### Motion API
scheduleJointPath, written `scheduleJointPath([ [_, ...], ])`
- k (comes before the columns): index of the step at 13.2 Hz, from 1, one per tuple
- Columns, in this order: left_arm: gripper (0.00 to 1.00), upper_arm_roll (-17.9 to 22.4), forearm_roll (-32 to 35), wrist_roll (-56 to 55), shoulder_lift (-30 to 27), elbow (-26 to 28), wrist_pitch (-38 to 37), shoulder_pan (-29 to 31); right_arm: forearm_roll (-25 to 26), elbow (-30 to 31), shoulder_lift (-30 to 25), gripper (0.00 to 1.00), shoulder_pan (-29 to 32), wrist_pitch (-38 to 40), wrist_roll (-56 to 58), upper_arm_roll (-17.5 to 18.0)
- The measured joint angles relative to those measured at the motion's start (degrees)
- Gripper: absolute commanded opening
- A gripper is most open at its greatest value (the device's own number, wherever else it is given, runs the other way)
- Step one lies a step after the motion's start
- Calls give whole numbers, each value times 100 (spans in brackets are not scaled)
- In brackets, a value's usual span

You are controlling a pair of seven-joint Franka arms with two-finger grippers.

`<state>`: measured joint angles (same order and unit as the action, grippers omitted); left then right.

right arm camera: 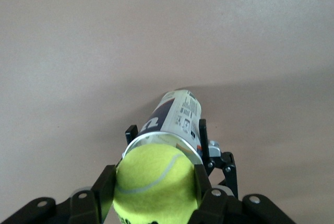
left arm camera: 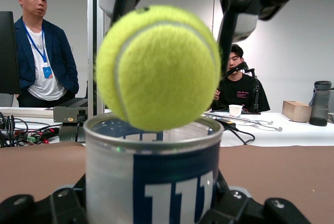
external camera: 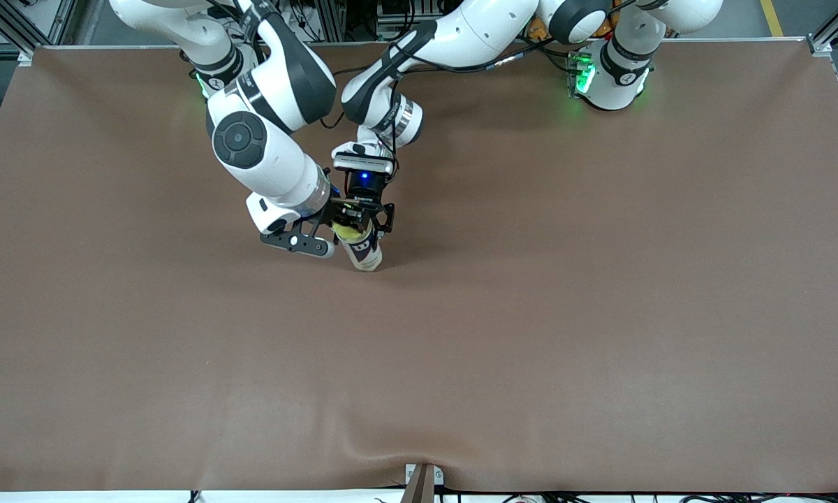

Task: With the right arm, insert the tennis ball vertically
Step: 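Open the right gripper to drop the Wilson ball into the can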

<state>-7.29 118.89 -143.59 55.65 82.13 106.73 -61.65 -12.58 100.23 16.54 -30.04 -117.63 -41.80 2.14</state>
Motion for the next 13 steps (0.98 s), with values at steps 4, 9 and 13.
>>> scheduleJointPath([
  [4, 87, 0, 0, 0, 0, 0, 0, 0, 24, 0, 31, 64, 0, -38, 0, -4],
  [9, 87, 0, 0, 0, 0, 0, 0, 0, 27, 0, 54, 100, 0, -41, 0, -10],
  [13, 88, 0, 0, 0, 0, 0, 0, 0, 39, 0, 54, 100, 0, -48, 0, -13],
])
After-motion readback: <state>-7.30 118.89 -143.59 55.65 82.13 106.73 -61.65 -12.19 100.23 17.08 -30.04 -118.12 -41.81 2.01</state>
